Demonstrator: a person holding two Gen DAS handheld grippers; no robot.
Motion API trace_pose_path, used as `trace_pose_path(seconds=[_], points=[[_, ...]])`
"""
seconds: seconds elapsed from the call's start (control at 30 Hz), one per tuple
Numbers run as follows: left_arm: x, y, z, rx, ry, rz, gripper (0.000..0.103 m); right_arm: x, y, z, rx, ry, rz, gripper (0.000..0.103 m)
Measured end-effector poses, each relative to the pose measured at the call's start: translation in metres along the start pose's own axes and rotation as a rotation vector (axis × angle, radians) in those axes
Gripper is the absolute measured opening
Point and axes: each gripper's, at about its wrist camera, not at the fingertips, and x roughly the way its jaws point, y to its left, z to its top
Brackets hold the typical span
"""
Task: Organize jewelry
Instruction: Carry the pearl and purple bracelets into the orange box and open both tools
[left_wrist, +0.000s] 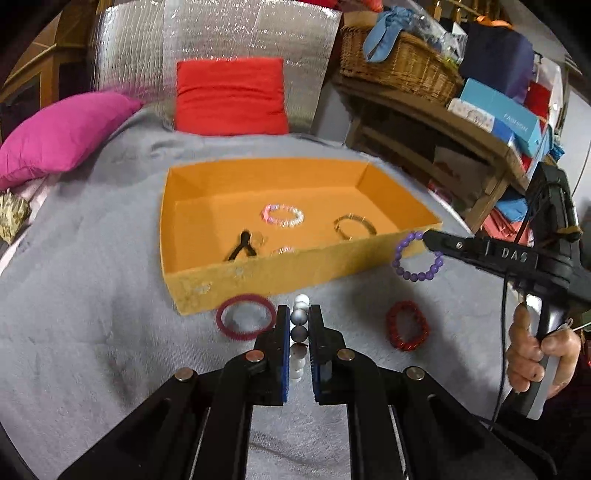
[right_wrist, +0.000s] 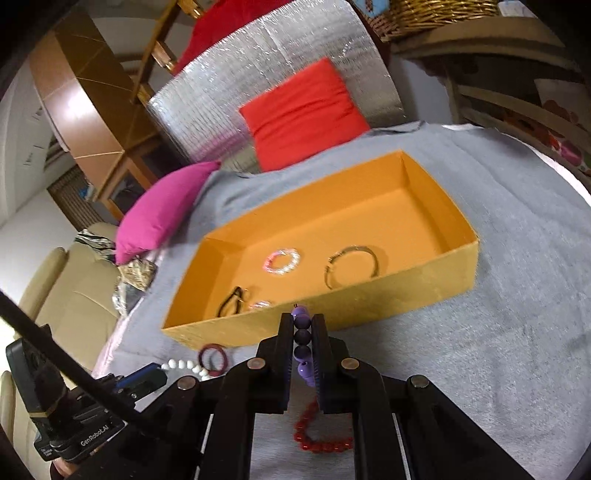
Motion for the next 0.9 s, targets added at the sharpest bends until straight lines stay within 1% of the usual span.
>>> trace_pose_path(seconds=[0.13,0.27,0.4,0.53,0.63,0.73,0.9], points=[[-0.011,0.000,0.010,-0.005,-0.059,-0.021,0.010,-0.008,0.005,0.003,-0.015,-0.030,0.018,0.011],[-0.016,0.002,0.021,-0.010,-0.103,-0.022,0.010,-0.013,0.003,0.010,0.001,-0.060,0.028,0.011],[-0.016,0.004,0.030,-0.020,-0.119,-0.025,0.010,-0.015,0.002,0.019,0.016,-0.092,0.038,0.011],[-0.015,0.004,0.041,-0.019,-0.148,-0.026,0.010,-0.009,0.004,0.031,0.027,-0.114,0.051,0.011],[-0.014,0.008,0.054,-0.023,-0.174,-0.008,0.010,0.001,0.005,0.043,0.035,-0.125,0.057,0.011],[-0.006,0.017,0.068,-0.043,-0.178,0.001,0.010,0.015,0.004,0.055,0.056,-0.108,0.065,0.011],[0.018,0.041,0.089,-0.096,-0.147,0.023,0.010,0.042,0.003,0.079,0.094,-0.074,0.048,0.011]])
